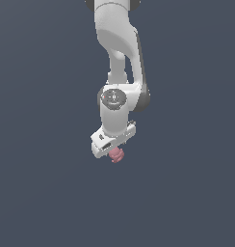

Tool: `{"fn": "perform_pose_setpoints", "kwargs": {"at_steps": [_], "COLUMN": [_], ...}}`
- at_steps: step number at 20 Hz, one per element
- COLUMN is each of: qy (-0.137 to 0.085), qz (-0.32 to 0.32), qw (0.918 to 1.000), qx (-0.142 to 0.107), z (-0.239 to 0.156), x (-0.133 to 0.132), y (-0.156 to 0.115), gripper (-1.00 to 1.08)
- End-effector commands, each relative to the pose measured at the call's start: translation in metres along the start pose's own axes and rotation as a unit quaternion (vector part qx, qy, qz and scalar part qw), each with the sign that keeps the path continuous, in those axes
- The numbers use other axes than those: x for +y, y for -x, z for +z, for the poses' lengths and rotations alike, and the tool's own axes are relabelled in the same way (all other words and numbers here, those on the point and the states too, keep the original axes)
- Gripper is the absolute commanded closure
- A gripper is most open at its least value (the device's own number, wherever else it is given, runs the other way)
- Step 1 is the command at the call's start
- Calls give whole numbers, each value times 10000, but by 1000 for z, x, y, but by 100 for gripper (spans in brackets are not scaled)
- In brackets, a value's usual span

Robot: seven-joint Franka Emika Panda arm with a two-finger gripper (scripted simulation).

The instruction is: Pick up the object and move it to a goal position.

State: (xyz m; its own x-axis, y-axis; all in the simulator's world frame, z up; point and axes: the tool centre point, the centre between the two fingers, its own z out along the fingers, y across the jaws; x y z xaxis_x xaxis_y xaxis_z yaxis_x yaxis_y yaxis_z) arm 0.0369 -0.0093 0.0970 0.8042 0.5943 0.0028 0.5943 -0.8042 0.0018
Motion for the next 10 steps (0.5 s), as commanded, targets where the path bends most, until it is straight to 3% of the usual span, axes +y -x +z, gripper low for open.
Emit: {"fn": "perform_pose_setpoints", "kwargs": {"at_steps": [1,10], "qy": [-5,-10], "qz": [-136,-207], "qw": [9999,9998], "qx": [-7,-14], "z": [4,10], "x": [0,0], "y": [-1,-1], "gripper": [-92,-92]}}
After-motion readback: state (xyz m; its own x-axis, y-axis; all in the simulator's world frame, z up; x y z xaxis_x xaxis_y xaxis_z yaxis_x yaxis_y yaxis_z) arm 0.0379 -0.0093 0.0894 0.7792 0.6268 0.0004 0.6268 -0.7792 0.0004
